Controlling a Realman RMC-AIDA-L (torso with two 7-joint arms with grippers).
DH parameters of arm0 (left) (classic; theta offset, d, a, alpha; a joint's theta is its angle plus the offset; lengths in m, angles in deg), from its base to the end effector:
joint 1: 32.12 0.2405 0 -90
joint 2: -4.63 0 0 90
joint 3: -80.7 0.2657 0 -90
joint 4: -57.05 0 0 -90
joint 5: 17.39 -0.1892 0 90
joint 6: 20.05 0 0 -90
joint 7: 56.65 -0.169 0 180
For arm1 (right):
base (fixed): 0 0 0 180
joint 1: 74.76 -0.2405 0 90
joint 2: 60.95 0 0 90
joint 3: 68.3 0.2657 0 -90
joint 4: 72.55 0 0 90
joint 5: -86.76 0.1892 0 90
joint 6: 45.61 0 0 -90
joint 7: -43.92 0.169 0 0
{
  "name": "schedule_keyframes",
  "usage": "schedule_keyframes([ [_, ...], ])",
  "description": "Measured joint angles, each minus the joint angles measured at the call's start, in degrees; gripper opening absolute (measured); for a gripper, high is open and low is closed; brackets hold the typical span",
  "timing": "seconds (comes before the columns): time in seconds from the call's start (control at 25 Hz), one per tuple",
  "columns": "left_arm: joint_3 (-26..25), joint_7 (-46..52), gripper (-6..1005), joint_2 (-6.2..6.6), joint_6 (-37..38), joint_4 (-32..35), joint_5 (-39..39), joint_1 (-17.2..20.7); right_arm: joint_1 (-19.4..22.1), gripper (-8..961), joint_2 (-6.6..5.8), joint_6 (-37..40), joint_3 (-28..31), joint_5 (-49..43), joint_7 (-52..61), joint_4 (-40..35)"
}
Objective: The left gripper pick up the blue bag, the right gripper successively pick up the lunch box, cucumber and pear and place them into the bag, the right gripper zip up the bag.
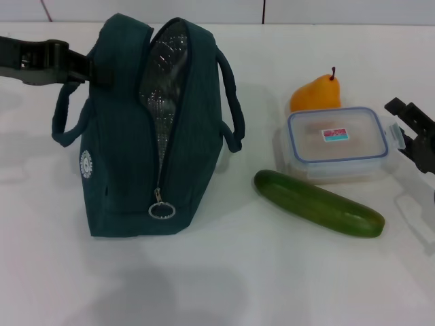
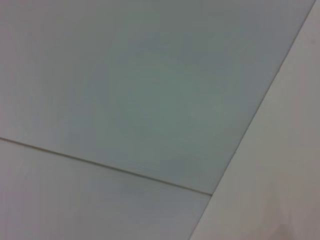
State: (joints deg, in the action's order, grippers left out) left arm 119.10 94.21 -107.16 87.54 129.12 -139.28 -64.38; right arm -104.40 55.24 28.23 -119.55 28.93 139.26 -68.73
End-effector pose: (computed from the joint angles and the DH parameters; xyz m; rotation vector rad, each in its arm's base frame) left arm -0.2127 0.3383 0.0937 -2.4388 -1.5914 -0.4654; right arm 0.3016 0.3338 -0.0399 -1.5567 1.8142 1.4208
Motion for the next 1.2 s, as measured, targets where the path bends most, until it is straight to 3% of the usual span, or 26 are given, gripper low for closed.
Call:
schedule_keyframes([
  [1.0,-0.3,-1.1,45,0.17,-0.1,0.0,0.2,-0.5,-1.3,652,-0.01,-0.6,0.0,-2.7,3.0,-0.7],
  [1.2,-0.3,-1.1,45,0.18,-0.1,0.0,0.2,-0.5,-1.2,413,-0.01,-0.6,0.2,-2.7,3.1,-0.8],
])
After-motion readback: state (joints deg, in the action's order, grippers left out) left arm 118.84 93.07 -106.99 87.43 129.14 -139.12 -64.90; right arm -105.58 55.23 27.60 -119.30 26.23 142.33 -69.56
